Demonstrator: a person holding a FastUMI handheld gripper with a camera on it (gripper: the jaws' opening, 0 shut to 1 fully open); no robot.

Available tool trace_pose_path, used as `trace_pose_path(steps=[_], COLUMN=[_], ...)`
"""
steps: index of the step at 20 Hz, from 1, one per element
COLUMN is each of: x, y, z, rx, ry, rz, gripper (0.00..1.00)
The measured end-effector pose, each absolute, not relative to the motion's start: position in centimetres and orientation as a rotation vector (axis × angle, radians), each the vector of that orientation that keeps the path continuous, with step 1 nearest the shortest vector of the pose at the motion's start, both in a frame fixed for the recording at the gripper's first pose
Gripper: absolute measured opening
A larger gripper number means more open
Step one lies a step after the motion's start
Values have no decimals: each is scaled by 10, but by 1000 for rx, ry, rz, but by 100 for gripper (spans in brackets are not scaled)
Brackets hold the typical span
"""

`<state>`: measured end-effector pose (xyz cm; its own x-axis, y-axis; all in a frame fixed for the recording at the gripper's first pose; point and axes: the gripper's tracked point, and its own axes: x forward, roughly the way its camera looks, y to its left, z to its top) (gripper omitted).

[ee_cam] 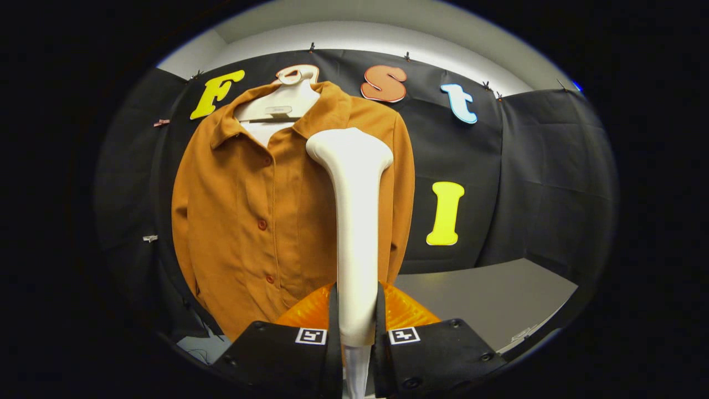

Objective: Iron the clothes twice with a garment steamer, once on the left side and once on the right side.

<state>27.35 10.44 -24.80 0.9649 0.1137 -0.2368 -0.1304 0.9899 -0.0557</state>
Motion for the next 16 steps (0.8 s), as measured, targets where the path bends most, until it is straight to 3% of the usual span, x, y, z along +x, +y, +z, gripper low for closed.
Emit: trace_pose_path(steps=[16], x=[235], y=[113], z=[-382], rx=[-81], ry=[512], rz=[92], gripper=[26])
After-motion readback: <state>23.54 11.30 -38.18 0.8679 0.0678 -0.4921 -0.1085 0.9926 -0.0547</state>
